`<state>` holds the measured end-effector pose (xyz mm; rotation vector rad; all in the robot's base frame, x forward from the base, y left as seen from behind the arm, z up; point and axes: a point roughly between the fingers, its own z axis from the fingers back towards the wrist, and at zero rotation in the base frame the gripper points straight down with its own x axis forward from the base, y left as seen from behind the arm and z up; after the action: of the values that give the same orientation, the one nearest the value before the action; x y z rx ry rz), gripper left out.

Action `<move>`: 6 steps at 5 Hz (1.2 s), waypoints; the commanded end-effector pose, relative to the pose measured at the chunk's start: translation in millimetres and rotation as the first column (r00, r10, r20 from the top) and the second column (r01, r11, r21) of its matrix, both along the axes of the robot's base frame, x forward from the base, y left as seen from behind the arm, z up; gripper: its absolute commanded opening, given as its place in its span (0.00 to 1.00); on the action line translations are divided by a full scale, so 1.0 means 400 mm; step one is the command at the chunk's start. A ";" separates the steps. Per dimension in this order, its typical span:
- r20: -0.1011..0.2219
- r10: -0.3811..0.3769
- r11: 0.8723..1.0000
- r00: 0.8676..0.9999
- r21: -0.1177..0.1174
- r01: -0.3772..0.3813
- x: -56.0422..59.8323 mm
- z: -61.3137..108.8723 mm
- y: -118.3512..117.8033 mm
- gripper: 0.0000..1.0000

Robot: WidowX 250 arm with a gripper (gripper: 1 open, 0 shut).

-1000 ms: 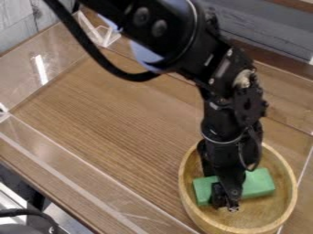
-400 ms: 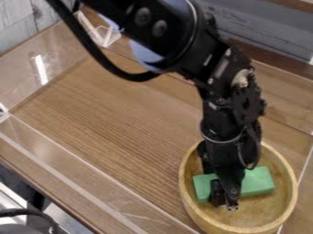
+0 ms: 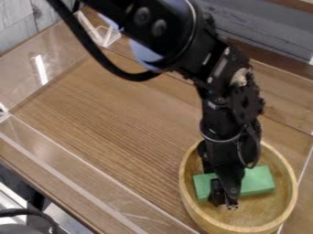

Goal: Put the green block in the brown bowl

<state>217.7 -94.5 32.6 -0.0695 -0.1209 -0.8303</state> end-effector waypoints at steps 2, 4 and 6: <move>0.047 0.008 1.000 0.999 -0.023 -0.007 0.033 0.024 -0.001 0.00; 0.047 0.002 1.000 0.999 -0.027 -0.001 0.034 0.023 0.001 0.00; 0.046 -0.003 0.999 0.999 -0.032 0.005 0.033 0.022 0.004 0.00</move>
<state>220.2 -93.0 32.5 -0.0854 -0.1318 -0.8503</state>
